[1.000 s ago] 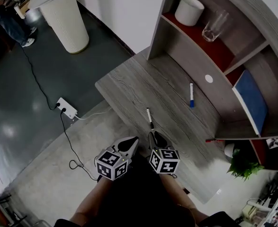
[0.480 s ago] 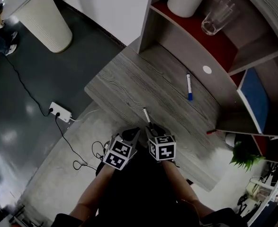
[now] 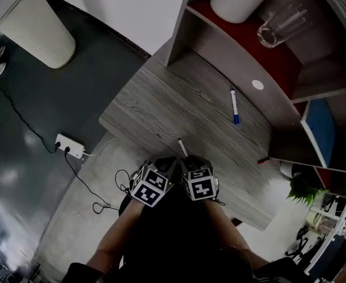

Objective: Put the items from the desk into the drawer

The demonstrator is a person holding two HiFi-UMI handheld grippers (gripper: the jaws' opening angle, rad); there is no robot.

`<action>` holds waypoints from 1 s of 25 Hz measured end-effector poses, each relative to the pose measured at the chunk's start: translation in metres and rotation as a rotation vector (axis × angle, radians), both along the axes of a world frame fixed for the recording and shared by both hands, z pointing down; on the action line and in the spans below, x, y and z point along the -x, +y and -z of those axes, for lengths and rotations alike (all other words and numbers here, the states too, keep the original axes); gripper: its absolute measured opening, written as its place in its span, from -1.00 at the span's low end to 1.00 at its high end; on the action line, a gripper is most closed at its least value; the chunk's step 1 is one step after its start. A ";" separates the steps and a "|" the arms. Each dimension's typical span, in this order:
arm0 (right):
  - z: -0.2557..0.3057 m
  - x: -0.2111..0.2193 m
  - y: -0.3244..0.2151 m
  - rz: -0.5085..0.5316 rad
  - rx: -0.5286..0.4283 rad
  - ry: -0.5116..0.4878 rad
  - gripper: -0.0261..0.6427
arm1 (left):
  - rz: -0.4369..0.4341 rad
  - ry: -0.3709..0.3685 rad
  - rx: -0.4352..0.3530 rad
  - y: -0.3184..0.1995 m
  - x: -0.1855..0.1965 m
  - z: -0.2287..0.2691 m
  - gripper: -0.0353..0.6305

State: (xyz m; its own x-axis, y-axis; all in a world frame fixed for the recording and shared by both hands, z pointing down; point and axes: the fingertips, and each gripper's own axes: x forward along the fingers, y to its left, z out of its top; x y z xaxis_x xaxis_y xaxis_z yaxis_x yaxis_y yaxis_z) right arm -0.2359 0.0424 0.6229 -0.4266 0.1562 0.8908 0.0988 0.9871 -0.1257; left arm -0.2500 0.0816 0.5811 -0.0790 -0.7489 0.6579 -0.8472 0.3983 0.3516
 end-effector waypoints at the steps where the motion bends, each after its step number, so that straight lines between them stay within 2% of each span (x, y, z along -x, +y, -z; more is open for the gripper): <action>1: 0.000 -0.001 0.000 0.009 -0.008 0.010 -0.50 | -0.006 0.004 -0.002 0.000 0.001 -0.001 -0.82; 5: 0.002 0.001 0.004 0.013 -0.018 0.027 -0.50 | -0.035 0.013 -0.007 0.000 0.006 -0.002 -0.82; 6: 0.002 0.002 0.006 0.005 -0.013 0.030 -0.54 | -0.045 0.017 -0.008 0.000 0.006 -0.002 -0.82; 8: 0.002 0.003 0.010 -0.012 -0.008 0.032 -0.74 | -0.069 0.022 -0.011 0.000 0.006 -0.003 -0.82; 12: 0.002 0.004 0.012 -0.030 -0.008 0.021 -0.76 | -0.122 0.034 -0.021 -0.007 0.004 -0.004 -0.82; 19: 0.006 0.011 -0.003 -0.156 0.035 -0.043 -0.76 | -0.197 -0.013 -0.024 -0.016 0.007 0.005 -0.82; 25: 0.025 -0.007 -0.035 -0.276 0.006 -0.125 -0.76 | -0.284 -0.035 -0.061 -0.045 -0.006 0.021 -0.82</action>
